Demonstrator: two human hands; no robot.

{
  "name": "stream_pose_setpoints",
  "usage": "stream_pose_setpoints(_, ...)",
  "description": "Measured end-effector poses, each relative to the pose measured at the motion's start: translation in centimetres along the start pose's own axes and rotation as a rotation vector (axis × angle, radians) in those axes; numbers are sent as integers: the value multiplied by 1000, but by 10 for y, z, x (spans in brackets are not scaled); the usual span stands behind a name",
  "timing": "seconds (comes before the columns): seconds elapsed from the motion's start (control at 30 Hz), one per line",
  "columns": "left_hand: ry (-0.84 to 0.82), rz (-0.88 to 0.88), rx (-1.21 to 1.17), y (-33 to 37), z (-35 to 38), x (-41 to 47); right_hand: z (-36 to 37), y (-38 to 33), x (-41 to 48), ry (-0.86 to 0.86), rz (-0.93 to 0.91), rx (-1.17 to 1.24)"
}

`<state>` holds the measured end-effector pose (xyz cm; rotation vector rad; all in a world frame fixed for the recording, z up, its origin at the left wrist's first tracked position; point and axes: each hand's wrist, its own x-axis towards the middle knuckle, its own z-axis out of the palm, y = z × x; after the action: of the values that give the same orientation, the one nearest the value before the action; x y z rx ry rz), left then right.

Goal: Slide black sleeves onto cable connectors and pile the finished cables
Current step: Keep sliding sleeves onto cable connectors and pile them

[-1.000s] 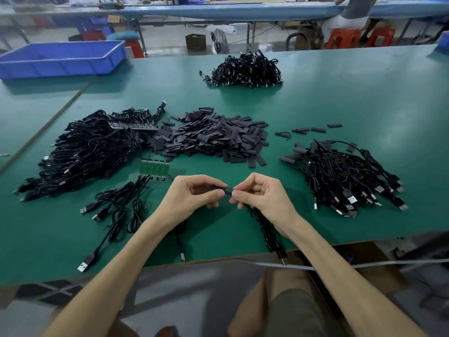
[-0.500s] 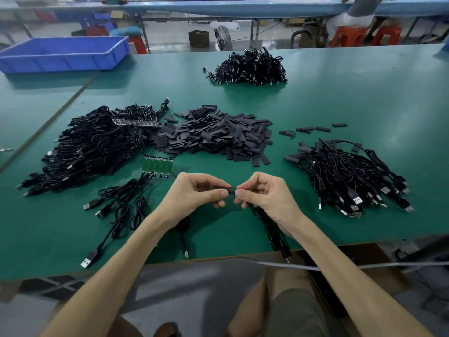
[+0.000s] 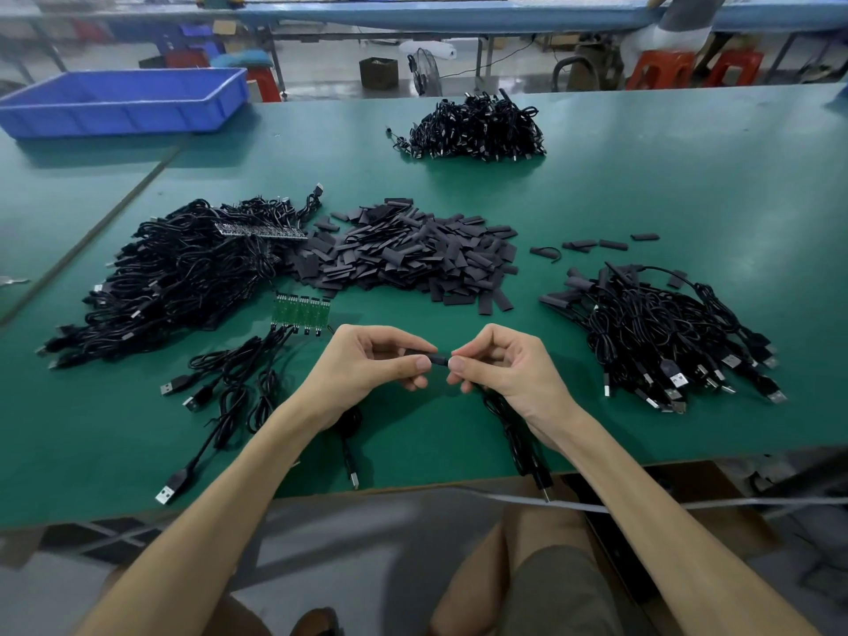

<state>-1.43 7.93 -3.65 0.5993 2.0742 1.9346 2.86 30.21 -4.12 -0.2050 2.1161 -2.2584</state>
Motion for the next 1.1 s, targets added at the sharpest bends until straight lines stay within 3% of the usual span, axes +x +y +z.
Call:
stream_pose_setpoints(0.7,-16,3,21,0,2,0,-1,2,1,-4,4,-17)
stream_pose_setpoints(1.0,174,12,128,0,7,3,2,0,0,-54,21,-79)
stream_pose_setpoints(1.1,129,-10,127,7,5,7,4,2,1,-64,19,-132)
